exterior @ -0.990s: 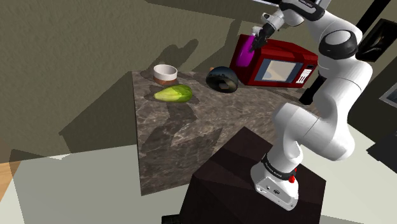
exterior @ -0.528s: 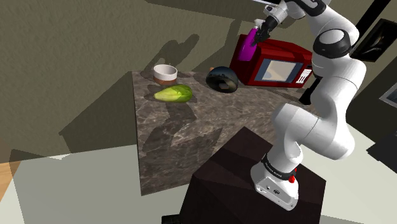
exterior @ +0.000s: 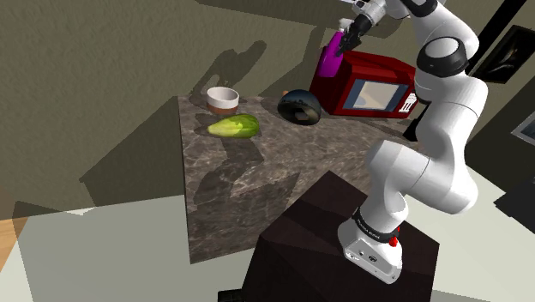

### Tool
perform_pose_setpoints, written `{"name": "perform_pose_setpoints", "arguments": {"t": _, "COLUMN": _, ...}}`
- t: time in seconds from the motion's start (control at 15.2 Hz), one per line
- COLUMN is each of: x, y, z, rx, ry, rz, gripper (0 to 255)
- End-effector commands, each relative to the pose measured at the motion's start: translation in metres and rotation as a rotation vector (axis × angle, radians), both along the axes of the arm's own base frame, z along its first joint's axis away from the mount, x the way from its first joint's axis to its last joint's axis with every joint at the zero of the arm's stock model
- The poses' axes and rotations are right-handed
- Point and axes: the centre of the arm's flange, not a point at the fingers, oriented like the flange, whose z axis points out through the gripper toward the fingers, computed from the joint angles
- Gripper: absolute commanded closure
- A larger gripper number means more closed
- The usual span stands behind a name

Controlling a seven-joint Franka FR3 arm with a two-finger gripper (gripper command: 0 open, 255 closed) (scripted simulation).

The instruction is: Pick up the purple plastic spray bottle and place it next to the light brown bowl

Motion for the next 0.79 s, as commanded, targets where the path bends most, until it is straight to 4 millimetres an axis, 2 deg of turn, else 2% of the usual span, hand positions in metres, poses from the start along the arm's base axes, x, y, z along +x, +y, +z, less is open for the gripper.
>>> {"name": "perform_pose_setpoints", "arguments": {"t": 0.0, "x": 0.014, "y": 0.020, "z": -0.008, "rx": 0.000, "ry": 0.000, "rz": -0.001, "gripper": 255}}
{"name": "perform_pose_setpoints", "arguments": {"t": 0.73, "x": 0.098, "y": 0.131, "z": -0.051, "rx": 0.000, "ry": 0.000, "rz": -0.001, "gripper": 255}}
